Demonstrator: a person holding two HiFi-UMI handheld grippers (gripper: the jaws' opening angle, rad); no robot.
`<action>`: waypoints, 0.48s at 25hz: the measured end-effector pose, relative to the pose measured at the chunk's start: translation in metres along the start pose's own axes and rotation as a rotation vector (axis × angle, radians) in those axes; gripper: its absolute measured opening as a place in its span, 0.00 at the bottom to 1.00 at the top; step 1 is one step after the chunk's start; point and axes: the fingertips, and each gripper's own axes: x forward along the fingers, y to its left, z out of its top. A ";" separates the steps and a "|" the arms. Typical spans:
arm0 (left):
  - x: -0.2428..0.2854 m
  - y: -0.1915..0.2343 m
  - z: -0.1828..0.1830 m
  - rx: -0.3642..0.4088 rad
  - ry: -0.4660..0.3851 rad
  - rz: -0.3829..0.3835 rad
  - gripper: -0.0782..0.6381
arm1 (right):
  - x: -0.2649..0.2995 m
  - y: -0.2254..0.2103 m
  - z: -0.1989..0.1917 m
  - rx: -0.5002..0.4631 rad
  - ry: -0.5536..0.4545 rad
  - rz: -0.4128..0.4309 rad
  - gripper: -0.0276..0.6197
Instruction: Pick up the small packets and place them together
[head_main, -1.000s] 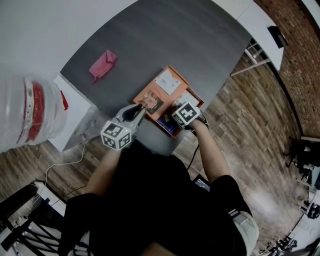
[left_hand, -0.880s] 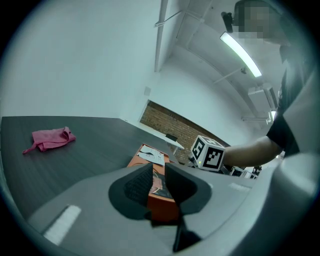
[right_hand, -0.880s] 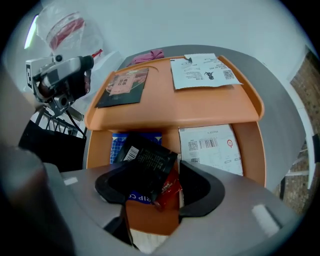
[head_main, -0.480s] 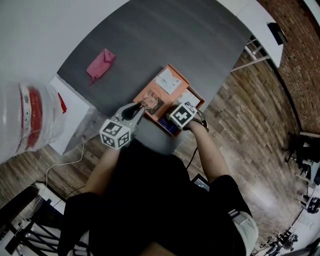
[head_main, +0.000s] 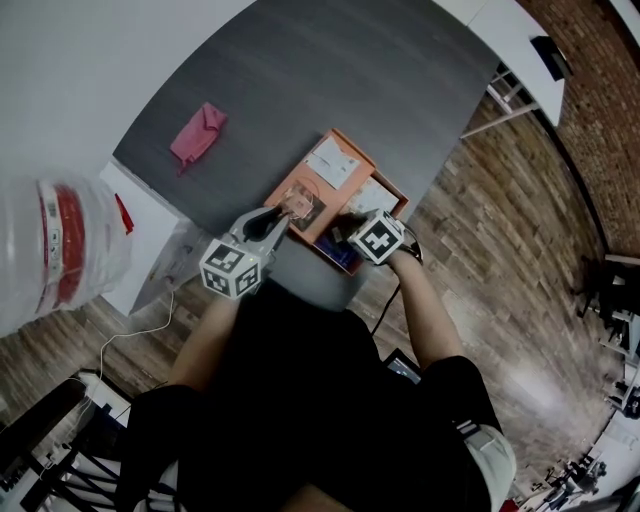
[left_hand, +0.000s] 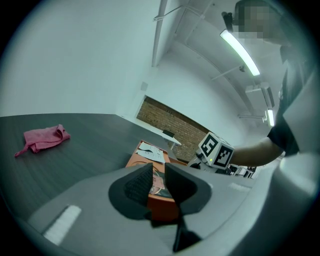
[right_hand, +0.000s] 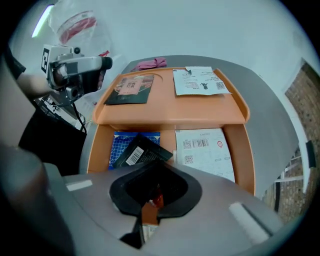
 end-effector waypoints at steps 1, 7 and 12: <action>0.001 -0.001 0.000 0.002 0.003 -0.003 0.21 | -0.002 0.000 0.000 0.000 -0.014 0.000 0.05; 0.009 -0.008 0.001 0.022 0.013 -0.029 0.21 | -0.026 0.000 0.011 0.019 -0.123 -0.006 0.05; 0.016 -0.014 0.004 0.040 0.014 -0.048 0.21 | -0.051 -0.002 0.020 -0.004 -0.180 -0.045 0.05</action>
